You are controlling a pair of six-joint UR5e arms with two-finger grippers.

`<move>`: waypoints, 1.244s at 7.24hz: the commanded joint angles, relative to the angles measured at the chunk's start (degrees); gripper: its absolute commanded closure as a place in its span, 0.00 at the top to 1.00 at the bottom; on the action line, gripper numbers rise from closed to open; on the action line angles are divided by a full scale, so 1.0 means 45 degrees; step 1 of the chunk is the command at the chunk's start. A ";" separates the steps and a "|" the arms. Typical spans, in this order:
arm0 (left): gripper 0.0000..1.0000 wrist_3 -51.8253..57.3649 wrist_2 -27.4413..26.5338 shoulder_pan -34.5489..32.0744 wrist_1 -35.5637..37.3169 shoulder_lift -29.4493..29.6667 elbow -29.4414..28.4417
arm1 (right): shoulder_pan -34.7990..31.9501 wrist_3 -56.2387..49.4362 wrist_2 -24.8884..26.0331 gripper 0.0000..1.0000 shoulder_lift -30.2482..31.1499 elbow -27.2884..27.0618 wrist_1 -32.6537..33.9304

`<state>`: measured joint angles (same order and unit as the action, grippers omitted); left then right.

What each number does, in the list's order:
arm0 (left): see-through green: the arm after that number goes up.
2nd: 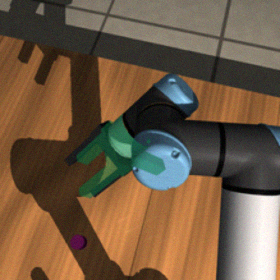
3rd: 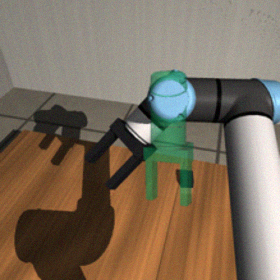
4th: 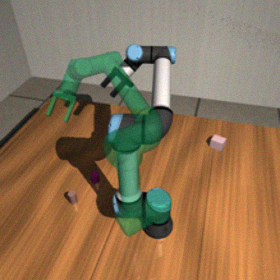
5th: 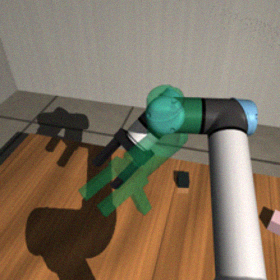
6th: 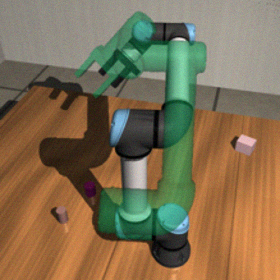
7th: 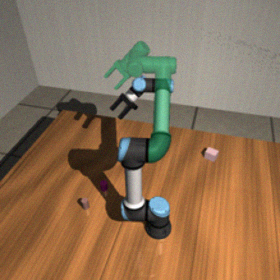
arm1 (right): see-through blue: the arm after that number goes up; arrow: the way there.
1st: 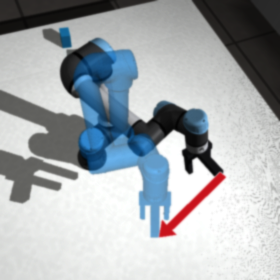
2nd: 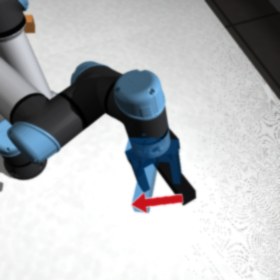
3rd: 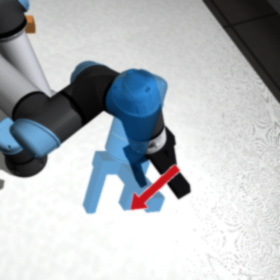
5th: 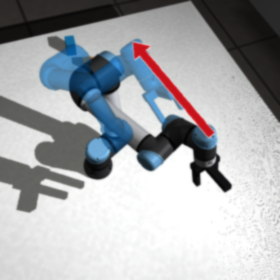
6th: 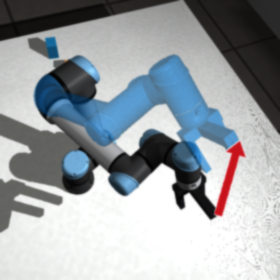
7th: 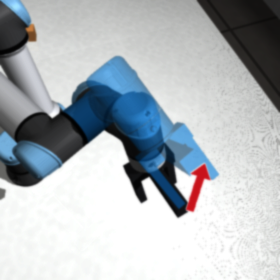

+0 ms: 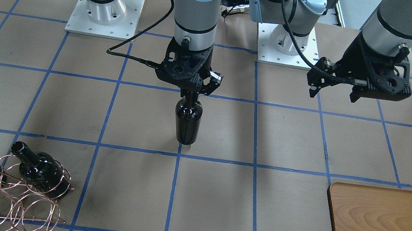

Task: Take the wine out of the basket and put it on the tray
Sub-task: 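Carry the bottle toward the table center and stand it upright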

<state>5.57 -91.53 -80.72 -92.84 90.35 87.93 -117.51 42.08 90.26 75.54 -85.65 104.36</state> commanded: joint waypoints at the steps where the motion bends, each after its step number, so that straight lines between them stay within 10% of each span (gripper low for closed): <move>1: 1.00 -0.0006 0.0105 0.0341 0.0006 0.0020 0.0069 | -0.0760 0.1015 0.0059 0.11 -0.0418 0.0184 0.0167; 7: 1.00 -0.0006 0.0086 0.0282 0.0026 0.0040 0.0090 | -0.1484 0.2212 0.0156 0.13 -0.1337 0.1358 0.0129; 8: 1.00 -0.0006 0.0067 0.0301 0.0026 0.0040 0.0090 | -0.1485 0.2193 0.0156 0.35 -0.1318 0.1377 0.0109; 9: 1.00 -0.0006 0.0086 0.0282 0.0026 0.0040 0.0090 | -0.1523 0.2076 0.0214 0.91 -0.1318 0.1358 0.0186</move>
<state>5.54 -91.17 -79.40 -92.72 90.52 88.33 -124.20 51.87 91.00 69.61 -79.51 105.00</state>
